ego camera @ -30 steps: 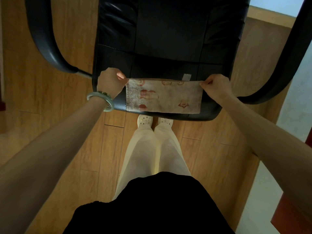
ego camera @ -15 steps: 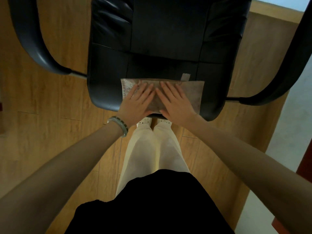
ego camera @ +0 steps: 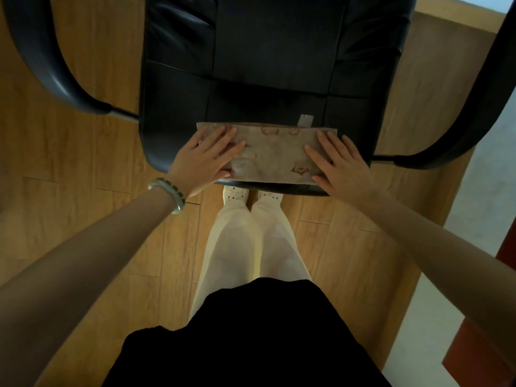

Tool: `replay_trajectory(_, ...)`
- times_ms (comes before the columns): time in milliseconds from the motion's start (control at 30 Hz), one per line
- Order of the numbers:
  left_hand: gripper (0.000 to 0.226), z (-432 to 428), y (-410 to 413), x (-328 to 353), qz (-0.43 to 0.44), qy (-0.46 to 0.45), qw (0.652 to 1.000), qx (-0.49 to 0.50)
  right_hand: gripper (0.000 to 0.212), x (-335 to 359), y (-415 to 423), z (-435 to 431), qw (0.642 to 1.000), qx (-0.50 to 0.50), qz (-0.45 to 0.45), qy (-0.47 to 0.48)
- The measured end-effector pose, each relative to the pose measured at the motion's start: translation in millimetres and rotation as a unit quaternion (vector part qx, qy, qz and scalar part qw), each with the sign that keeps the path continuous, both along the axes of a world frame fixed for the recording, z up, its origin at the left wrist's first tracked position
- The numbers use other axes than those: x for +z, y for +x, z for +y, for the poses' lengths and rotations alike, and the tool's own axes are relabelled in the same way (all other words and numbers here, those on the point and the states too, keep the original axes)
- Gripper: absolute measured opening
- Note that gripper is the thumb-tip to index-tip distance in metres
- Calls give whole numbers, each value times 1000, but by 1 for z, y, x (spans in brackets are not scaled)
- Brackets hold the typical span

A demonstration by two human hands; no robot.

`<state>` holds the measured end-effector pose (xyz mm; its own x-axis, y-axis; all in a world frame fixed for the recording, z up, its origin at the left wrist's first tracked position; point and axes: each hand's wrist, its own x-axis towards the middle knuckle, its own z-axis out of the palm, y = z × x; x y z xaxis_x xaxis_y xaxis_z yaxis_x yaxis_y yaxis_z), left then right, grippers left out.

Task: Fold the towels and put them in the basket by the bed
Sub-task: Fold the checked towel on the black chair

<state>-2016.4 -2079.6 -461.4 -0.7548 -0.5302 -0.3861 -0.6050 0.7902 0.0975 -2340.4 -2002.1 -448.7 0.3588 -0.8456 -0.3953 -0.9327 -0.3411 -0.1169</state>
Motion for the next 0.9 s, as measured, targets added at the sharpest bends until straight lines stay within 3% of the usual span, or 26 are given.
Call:
replay_trajectory(100,72,-3,9,11,13,-18,999,28,80,5,-6,1,1000,-9,-13,-8)
replay_trajectory(167,78,2,10,16,33,-15,991,127,78,12,6,-1,999,-33,-33,-7)
replay_trajectory(267,83,22,1,24,93,50,921,375,73,21,41,-4,995,-66,-69,-4)
replay_trajectory(367,77,36,-16,23,132,101,845,509,79,17,73,-10,992,-105,-69,2)
replay_trajectory(633,50,25,-51,26,153,62,758,631,93,-4,92,-29,991,-112,-49,58)
replay_trajectory(700,46,20,-52,27,152,78,742,648,94,-7,91,-30,991,-116,-43,57)
replay_trajectory(833,39,14,-51,33,174,150,679,698,94,-7,92,-31,990,-123,-47,57)
replay_trajectory(900,42,9,-47,36,140,195,674,698,94,-5,93,-31,990,-124,-44,55)
